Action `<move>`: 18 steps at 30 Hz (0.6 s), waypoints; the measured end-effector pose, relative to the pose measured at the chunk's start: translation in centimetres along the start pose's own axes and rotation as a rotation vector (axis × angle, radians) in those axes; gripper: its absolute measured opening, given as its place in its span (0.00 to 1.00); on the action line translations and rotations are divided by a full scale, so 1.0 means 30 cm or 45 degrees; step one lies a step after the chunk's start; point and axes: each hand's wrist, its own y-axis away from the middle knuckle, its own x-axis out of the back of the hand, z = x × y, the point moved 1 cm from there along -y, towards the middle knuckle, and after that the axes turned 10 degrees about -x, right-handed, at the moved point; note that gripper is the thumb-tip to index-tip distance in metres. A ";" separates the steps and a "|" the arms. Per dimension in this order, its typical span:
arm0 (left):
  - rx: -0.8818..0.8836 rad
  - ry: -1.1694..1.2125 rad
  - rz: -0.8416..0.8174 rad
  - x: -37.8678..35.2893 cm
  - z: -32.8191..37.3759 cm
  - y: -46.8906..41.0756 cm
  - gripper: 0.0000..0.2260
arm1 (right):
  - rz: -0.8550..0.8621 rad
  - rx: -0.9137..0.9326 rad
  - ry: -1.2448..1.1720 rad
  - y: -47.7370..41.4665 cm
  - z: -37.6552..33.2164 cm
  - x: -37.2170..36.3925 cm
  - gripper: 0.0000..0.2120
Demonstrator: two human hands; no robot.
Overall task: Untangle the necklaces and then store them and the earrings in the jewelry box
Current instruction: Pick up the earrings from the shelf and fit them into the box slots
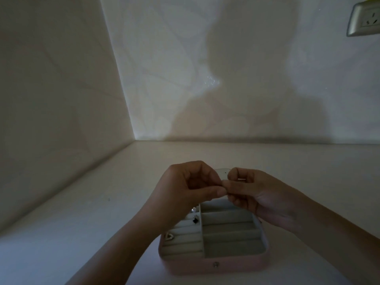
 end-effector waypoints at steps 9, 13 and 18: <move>0.261 -0.038 -0.125 0.131 0.017 -0.005 0.10 | 0.186 0.276 0.481 0.013 -0.007 -0.014 0.16; 0.398 -0.012 -0.154 0.198 0.012 0.004 0.07 | 0.269 0.302 0.582 0.000 -0.004 0.009 0.12; 0.598 -0.045 -0.437 0.209 0.017 0.021 0.04 | 0.310 0.301 0.671 -0.017 0.004 0.022 0.10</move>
